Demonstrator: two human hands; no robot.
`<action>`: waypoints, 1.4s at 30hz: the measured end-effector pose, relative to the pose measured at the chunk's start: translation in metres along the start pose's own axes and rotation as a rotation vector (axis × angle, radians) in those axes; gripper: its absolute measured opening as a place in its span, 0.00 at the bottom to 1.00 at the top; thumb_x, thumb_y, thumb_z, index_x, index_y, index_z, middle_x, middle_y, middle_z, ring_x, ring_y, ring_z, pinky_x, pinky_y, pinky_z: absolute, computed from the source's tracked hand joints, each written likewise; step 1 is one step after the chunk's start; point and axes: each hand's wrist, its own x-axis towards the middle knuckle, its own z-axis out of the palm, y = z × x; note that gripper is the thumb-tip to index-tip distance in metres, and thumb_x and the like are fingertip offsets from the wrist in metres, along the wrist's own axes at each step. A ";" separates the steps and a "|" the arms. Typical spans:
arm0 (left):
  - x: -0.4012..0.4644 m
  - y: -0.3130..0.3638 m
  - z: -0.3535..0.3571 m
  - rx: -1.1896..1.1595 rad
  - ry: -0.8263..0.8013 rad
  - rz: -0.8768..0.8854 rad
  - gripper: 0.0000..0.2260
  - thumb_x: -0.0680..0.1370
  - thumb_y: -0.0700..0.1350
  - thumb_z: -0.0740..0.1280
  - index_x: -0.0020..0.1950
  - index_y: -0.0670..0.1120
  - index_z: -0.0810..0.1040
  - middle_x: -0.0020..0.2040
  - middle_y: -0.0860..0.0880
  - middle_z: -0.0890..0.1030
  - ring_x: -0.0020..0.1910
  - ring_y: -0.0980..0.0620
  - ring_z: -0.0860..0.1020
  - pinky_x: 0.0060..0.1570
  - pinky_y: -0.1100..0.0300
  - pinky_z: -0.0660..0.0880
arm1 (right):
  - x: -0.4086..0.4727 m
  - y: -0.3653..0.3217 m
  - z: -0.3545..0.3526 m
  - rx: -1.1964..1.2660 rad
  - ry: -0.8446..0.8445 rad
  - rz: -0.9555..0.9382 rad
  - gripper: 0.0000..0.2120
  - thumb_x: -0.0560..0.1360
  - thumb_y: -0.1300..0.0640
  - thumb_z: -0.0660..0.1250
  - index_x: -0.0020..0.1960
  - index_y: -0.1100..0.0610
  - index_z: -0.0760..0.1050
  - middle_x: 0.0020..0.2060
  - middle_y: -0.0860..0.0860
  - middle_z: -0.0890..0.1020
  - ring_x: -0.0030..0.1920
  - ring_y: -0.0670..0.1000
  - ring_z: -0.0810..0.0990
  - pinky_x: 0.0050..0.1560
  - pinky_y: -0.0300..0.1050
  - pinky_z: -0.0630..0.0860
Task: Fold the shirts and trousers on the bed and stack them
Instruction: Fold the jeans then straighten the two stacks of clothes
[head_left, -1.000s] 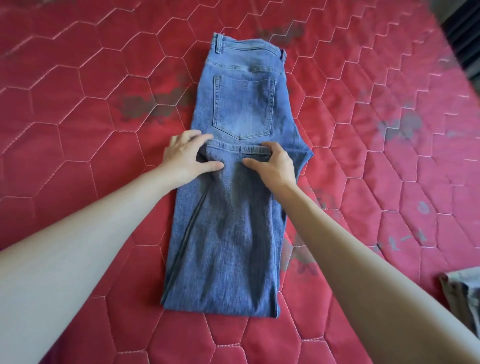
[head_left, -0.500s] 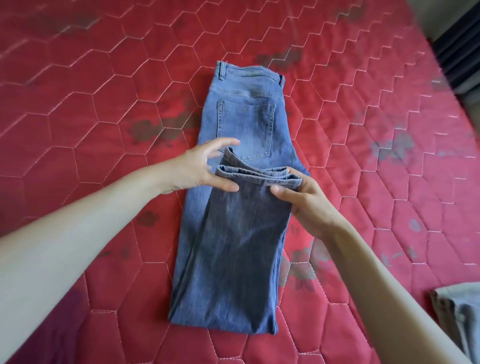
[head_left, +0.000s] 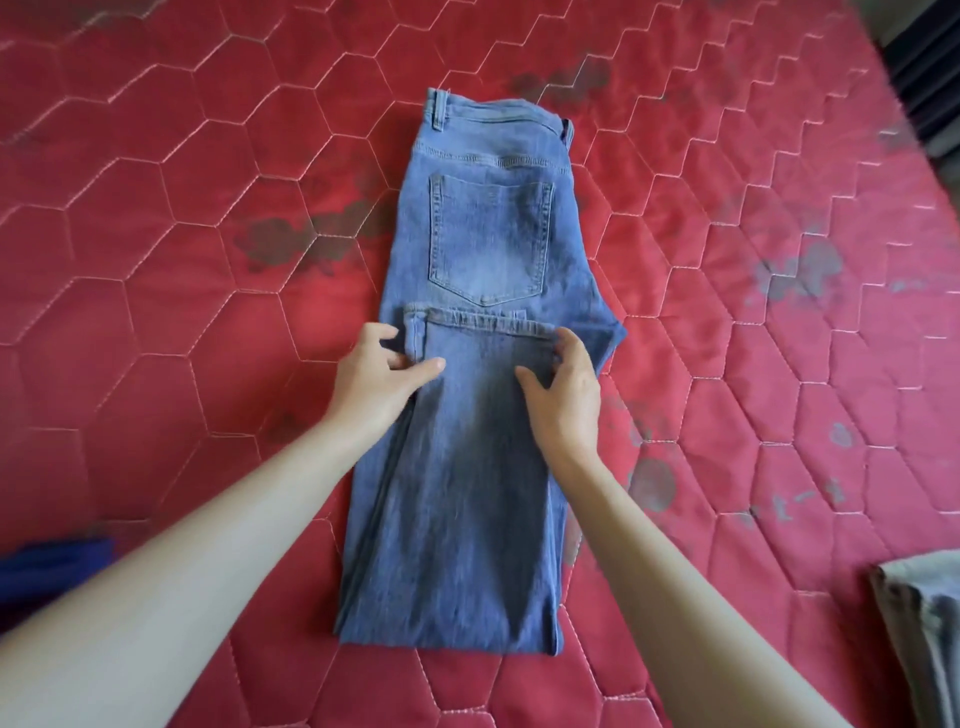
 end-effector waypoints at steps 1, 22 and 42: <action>-0.009 -0.004 0.000 0.063 -0.015 0.010 0.24 0.68 0.52 0.78 0.58 0.45 0.74 0.44 0.50 0.82 0.45 0.51 0.81 0.50 0.54 0.77 | -0.009 0.003 0.000 0.025 0.007 0.015 0.28 0.75 0.59 0.69 0.72 0.58 0.65 0.63 0.52 0.76 0.59 0.52 0.75 0.59 0.42 0.69; -0.013 -0.007 0.008 0.468 0.243 0.078 0.19 0.72 0.58 0.72 0.58 0.49 0.77 0.60 0.47 0.72 0.61 0.45 0.72 0.51 0.52 0.69 | -0.002 0.005 0.008 -0.090 0.060 -0.015 0.07 0.76 0.52 0.68 0.50 0.55 0.77 0.41 0.47 0.76 0.46 0.52 0.76 0.40 0.44 0.64; 0.006 -0.016 -0.001 0.212 0.281 0.130 0.14 0.72 0.48 0.75 0.52 0.43 0.78 0.50 0.46 0.79 0.46 0.45 0.77 0.50 0.53 0.71 | 0.007 -0.017 0.023 -0.030 0.151 0.183 0.12 0.76 0.47 0.68 0.56 0.52 0.77 0.51 0.46 0.81 0.53 0.50 0.78 0.44 0.41 0.64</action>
